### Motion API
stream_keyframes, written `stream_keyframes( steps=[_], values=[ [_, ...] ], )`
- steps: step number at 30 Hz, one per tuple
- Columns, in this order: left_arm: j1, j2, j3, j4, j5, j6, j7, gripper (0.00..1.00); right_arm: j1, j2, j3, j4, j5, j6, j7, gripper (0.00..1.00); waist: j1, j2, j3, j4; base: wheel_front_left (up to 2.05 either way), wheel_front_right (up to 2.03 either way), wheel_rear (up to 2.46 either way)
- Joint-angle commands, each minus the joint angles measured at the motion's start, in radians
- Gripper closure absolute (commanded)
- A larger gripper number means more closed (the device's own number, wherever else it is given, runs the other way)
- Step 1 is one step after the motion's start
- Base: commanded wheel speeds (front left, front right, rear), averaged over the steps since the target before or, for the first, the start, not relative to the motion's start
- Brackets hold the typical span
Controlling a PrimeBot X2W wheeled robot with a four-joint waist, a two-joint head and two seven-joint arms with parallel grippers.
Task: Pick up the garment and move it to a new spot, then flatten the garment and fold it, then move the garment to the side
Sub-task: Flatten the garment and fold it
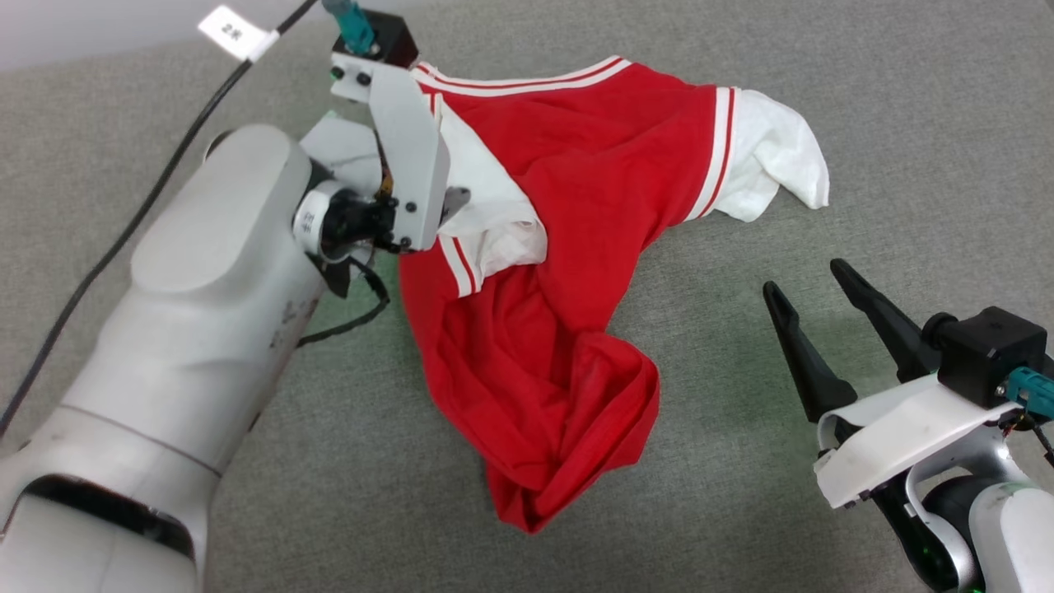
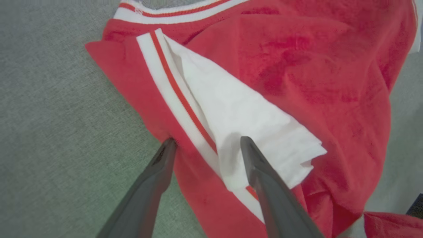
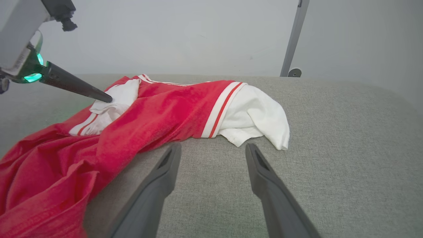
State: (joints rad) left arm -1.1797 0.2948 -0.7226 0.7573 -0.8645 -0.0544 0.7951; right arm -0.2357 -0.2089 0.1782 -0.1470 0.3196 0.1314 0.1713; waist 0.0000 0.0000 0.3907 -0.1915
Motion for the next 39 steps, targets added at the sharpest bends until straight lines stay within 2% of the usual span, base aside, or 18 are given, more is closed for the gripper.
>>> stream_keyframes(
  steps=[1,3,5,6,7,9,12,13,14,15,16,17,18,39],
  values=[
    [-0.012,-0.005,0.000,0.003,-0.003,-0.009,-0.004,0.00,-0.010,0.001,0.004,0.001,0.006,-0.002,-0.004,0.00,0.0000,0.0000,0.003,0.003,0.00,0.00,0.00],
    [-0.011,-0.012,-0.004,0.018,-0.011,-0.018,0.001,0.02,-0.017,-0.002,0.009,0.001,0.005,-0.002,-0.003,0.00,0.0000,0.0000,0.006,0.005,0.00,0.00,0.00],
    [-0.014,-0.022,-0.004,0.027,-0.020,-0.026,0.008,0.51,-0.023,-0.004,0.012,0.001,0.005,-0.002,-0.002,0.00,0.0000,0.0000,0.009,0.007,0.00,0.00,0.00],
    [-0.015,-0.027,-0.001,0.031,-0.029,-0.030,0.009,0.59,-0.025,-0.005,0.012,0.001,0.005,-0.002,-0.001,0.00,0.0000,0.0000,0.012,0.007,0.00,0.00,0.00],
    [-0.016,-0.034,0.005,0.036,-0.038,-0.033,0.009,0.62,-0.024,-0.005,0.012,0.001,0.006,-0.002,-0.001,0.00,0.0000,0.0000,0.012,0.008,0.00,0.00,0.00],
    [-0.027,-0.038,0.001,0.041,-0.034,-0.035,0.004,0.61,-0.023,-0.007,0.009,0.004,0.005,-0.002,-0.002,0.00,0.0000,0.0000,0.013,0.009,0.00,0.00,0.00],
    [-0.030,-0.041,-0.005,0.048,-0.035,-0.043,0.005,0.70,-0.022,-0.007,0.008,0.005,0.006,-0.002,0.000,0.00,0.0000,0.0000,0.012,0.011,0.00,0.00,0.00],
    [-0.032,-0.043,-0.006,0.050,-0.036,-0.042,0.003,0.81,-0.021,-0.007,0.008,0.006,0.006,-0.002,0.001,0.00,0.0000,0.0000,0.011,0.011,0.00,0.00,0.00],
    [-0.037,-0.043,-0.008,0.050,-0.033,-0.044,-0.002,0.86,-0.020,-0.007,0.009,0.007,0.006,-0.002,0.000,0.00,0.0000,0.0000,0.010,0.012,0.00,0.00,0.00],
    [-0.042,-0.041,-0.011,0.052,-0.025,-0.043,-0.007,0.78,-0.018,-0.006,0.009,0.008,0.006,-0.002,0.002,0.00,0.0000,0.0000,0.009,0.013,0.00,0.00,0.00],
    [-0.045,-0.037,-0.016,0.053,-0.016,-0.044,-0.013,0.56,-0.017,-0.006,0.010,0.007,0.007,-0.002,0.002,0.00,0.0000,0.0000,0.008,0.013,0.00,0.00,0.00],
    [-0.045,-0.035,-0.020,0.055,-0.012,-0.043,-0.019,0.13,-0.016,-0.005,0.011,0.007,0.007,-0.002,0.002,0.00,0.0000,0.0000,0.007,0.014,0.00,0.00,0.00],
    [-0.045,-0.033,-0.023,0.059,-0.008,-0.044,-0.023,0.00,-0.016,-0.005,0.011,0.007,0.008,-0.002,0.002,0.00,0.0000,0.0000,0.006,0.014,0.00,0.00,0.00],
    [-0.044,-0.046,-0.048,0.043,-0.036,-0.067,-0.018,0.00,-0.011,-0.005,0.016,-0.004,0.007,-0.002,0.011,0.00,0.0000,0.0000,0.008,0.023,0.00,0.00,0.00]
  ],
)
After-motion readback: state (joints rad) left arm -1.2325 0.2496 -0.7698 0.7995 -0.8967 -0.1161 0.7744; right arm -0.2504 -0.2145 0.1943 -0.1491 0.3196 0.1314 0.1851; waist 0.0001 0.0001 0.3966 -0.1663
